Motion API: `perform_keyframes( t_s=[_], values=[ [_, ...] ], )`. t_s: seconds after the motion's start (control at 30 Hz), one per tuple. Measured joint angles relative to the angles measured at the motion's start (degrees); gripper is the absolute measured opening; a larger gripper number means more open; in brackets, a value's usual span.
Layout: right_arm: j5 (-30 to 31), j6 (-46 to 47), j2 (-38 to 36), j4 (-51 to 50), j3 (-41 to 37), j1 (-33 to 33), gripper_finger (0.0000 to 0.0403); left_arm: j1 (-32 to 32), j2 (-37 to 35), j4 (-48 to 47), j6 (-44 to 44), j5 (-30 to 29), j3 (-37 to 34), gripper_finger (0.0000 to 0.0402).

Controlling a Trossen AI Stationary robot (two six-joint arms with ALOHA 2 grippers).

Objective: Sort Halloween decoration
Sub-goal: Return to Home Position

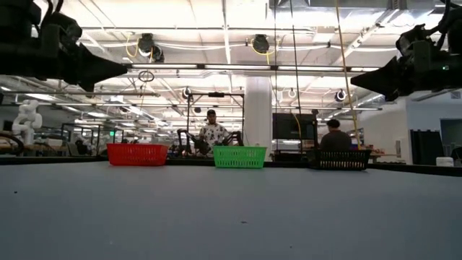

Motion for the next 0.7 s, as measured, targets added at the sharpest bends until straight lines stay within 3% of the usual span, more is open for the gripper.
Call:
perform_keyframes(
  t_s=[0.33,0.7],
  values=[
    [0.6,1.1,2.3,2.1,-1.2,-2.9,0.0000,10.4,0.8,-1.4,-4.2,8.1,0.0,0.0000],
    [1.6,3.7,5.3,2.8,-1.2,-4.1,0.0000,13.7,3.8,-1.4,-1.5,8.3,0.0,0.0000]
  ],
)
